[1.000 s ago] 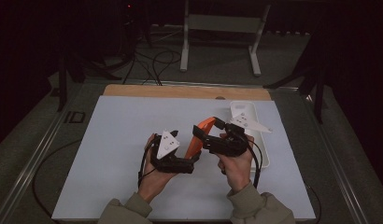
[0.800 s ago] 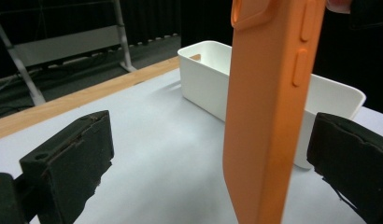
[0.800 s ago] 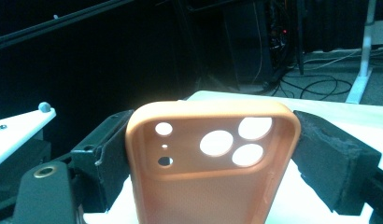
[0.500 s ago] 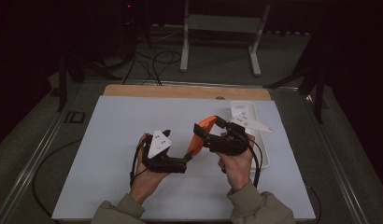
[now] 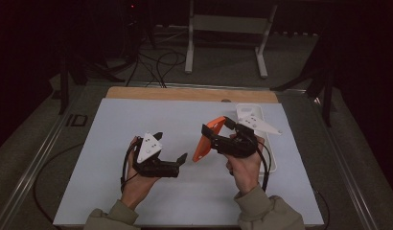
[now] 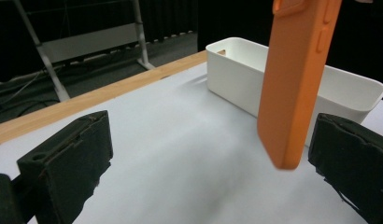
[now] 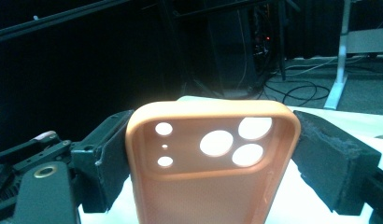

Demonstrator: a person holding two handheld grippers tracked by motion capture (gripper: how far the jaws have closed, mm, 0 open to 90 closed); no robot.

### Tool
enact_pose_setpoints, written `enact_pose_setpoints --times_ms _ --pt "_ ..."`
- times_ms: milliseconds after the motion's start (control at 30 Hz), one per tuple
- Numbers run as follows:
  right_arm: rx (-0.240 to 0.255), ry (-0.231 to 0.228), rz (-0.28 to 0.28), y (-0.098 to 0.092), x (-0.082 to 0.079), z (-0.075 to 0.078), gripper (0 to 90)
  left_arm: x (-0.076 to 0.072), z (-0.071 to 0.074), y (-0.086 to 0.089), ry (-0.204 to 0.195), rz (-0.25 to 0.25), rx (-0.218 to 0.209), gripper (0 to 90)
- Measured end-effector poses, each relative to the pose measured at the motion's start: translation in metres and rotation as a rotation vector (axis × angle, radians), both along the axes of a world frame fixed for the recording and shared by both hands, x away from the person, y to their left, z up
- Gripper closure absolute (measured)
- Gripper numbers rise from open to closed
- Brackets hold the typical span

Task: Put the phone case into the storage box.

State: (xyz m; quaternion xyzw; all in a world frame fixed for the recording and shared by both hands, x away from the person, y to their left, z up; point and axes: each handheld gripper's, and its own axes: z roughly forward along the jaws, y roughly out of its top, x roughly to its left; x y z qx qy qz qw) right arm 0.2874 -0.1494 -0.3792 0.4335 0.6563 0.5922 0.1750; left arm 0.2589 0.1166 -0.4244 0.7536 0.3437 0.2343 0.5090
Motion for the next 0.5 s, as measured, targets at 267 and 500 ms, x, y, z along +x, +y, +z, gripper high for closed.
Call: enact_pose_setpoints --times_ms 267,500 --pt "-0.004 -0.007 -0.006 -0.003 0.001 0.003 16.9 0.001 0.000 0.015 0.001 0.022 -0.016 0.5" --pt "-0.010 -0.011 -0.013 -0.004 0.003 0.005 16.9 0.001 -0.002 0.026 0.007 0.038 -0.004 0.4"
